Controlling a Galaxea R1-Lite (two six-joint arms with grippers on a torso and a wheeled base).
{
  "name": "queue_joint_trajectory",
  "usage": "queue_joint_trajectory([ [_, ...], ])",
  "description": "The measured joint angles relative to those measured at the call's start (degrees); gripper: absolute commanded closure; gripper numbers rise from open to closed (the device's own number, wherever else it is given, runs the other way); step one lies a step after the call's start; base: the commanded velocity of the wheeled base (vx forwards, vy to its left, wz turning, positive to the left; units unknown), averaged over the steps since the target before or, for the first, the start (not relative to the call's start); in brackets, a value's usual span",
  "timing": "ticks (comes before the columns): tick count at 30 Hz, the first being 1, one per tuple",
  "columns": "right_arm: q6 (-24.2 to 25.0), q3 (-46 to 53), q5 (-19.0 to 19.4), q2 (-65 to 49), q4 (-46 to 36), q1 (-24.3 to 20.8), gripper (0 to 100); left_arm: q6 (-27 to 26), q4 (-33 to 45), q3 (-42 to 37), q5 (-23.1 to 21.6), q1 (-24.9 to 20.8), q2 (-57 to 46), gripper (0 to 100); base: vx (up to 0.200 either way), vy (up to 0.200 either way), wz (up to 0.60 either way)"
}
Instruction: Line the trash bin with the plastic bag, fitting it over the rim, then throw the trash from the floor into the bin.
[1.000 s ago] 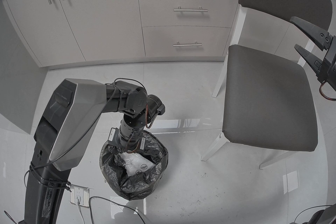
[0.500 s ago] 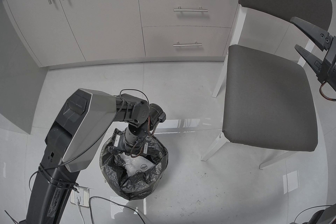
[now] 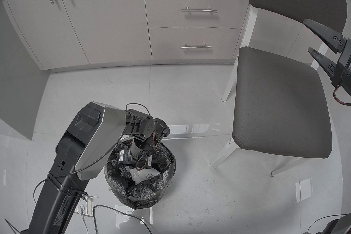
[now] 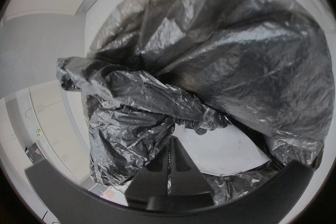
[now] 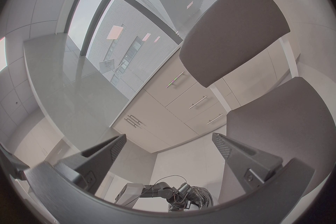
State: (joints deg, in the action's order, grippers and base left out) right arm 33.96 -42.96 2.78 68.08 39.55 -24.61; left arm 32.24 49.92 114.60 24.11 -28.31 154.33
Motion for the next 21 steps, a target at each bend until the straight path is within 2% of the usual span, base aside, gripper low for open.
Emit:
queue_joint_trajectory([
  [5, 0.0, 0.1, 0.0, 0.0, 0.0, 0.0, 0, 1.4, -0.3, 0.0, 0.0, 0.3, 0.9, 100, 0.000, 0.000, 0.00],
  [21, 0.0, 1.3, 0.0, 0.2, 3.1, 0.0, 0, 1.8, -8.1, 0.0, 0.4, 0.3, 5.3, 100, 0.000, 0.000, 0.00],
])
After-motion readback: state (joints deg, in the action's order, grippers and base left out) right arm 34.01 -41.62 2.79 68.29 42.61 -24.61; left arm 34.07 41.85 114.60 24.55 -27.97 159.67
